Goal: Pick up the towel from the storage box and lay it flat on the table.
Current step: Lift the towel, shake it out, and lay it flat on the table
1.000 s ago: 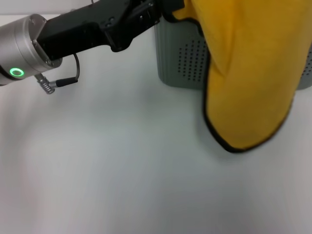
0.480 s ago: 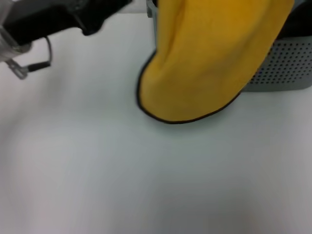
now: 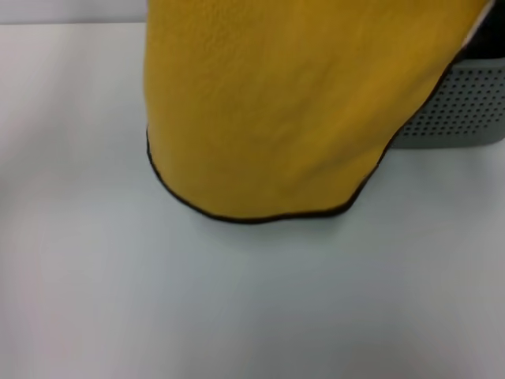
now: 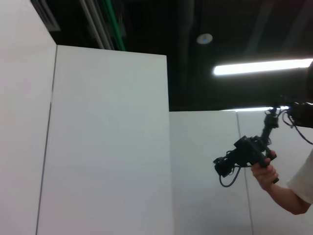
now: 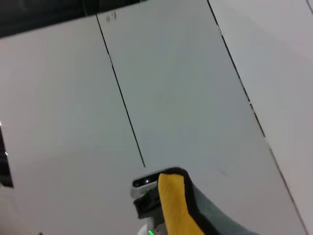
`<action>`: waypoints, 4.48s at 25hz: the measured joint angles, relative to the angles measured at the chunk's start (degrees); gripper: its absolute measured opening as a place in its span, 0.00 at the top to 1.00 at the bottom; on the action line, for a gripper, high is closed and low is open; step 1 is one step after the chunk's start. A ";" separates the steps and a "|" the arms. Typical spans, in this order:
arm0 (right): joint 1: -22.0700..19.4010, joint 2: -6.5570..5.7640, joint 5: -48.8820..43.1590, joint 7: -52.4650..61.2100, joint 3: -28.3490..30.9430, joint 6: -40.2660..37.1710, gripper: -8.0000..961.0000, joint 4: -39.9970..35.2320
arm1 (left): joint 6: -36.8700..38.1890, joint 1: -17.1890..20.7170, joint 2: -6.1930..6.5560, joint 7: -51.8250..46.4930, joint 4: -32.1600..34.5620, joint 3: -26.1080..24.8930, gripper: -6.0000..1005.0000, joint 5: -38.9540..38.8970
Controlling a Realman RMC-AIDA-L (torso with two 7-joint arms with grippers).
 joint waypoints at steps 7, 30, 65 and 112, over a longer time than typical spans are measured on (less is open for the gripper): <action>-0.39 -0.13 -3.29 -9.38 -1.77 -3.86 0.34 12.73 | -0.02 -0.37 0.14 -2.54 2.47 -0.19 0.98 -0.96; -20.65 9.55 4.02 -40.84 -25.01 15.66 0.34 -13.64 | 0.07 1.83 1.56 -3.19 0.15 0.21 0.98 -0.91; -3.90 9.67 2.61 -56.14 -58.82 76.72 0.66 -23.57 | 0.51 2.27 1.13 3.39 -4.46 0.27 0.98 3.68; -17.86 7.55 6.25 -12.87 -15.04 14.17 0.98 -17.63 | -5.71 1.36 -0.06 -4.29 15.38 3.80 0.98 32.99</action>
